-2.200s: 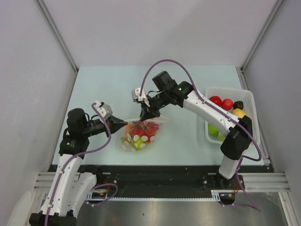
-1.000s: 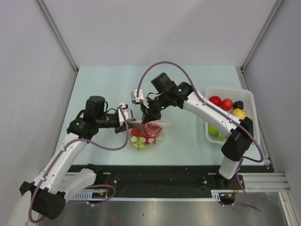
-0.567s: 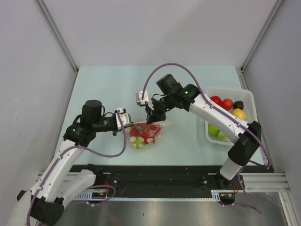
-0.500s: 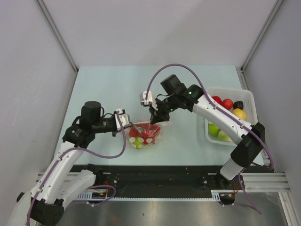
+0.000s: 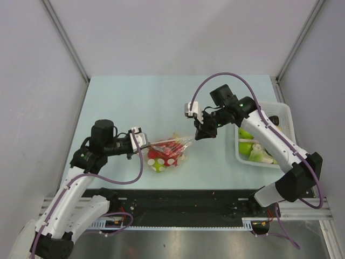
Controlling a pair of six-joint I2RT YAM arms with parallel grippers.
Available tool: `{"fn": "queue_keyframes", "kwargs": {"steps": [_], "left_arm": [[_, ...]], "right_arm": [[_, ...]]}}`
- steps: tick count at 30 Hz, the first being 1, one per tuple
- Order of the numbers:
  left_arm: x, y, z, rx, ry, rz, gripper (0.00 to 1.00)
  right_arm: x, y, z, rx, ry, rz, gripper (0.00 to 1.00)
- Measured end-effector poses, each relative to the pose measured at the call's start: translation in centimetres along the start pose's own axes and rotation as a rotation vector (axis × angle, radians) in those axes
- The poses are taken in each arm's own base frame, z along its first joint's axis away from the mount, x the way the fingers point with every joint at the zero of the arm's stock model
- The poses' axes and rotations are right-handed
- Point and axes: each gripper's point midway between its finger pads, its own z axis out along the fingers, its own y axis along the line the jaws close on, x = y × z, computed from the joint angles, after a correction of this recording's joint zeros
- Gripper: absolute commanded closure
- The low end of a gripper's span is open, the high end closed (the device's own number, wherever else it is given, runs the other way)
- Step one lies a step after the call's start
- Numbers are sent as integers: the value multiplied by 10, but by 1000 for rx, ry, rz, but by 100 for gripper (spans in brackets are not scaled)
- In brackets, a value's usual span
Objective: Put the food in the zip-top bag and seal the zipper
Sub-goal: Zip the zipper food storage bag at the center of the board, then place the zipper food storage bag at the center of the board.
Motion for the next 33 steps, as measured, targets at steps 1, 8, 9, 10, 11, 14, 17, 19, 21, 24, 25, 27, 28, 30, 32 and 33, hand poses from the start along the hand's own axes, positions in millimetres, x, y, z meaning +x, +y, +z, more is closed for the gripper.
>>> {"fn": "queue_keyframes", "kwargs": {"steps": [1,8,9,10,11,14,17,19,21,24,25,27,28,30,32,33], "left_arm": [[0,0,0,0,-1,1,100],[-4,2,1,-3,-15,-15,100],[-6,2,2,3,-18,-18,100],[-8,1,2,12,-21,-24,100],[-10,1,1,23,-23,-33,100],[-21,-1,-1,49,-40,-64,100],[-28,-1,0,62,-55,-113,100],[-25,2,6,62,-51,-169,100],[-16,11,19,55,-32,-230,100],[7,30,43,34,31,-313,98],[17,37,51,23,56,-337,96],[46,57,75,-13,125,-403,90],[55,65,83,-26,144,-426,90],[70,83,97,-58,174,-465,89],[73,102,106,-84,183,-480,82],[74,112,110,-99,187,-486,77]], "right_arm": [[0,1,-2,2,-4,-3,100],[-5,2,-12,19,-32,-20,100],[-6,2,-13,22,-34,-22,100],[-7,3,-15,26,-37,-24,100],[-8,4,-17,29,-41,-26,100],[-13,13,-28,43,-58,-26,100],[-18,19,-39,69,-75,-15,100],[-16,14,-41,87,-77,16,100],[-9,-2,-38,115,-64,61,100],[14,-35,-20,145,-5,150,100],[24,-47,-12,148,20,181,100],[45,-69,8,142,68,254,100],[53,-78,15,141,87,281,100],[68,-100,31,151,120,343,100],[75,-122,39,176,138,383,93],[77,-134,41,191,139,400,89]]}}
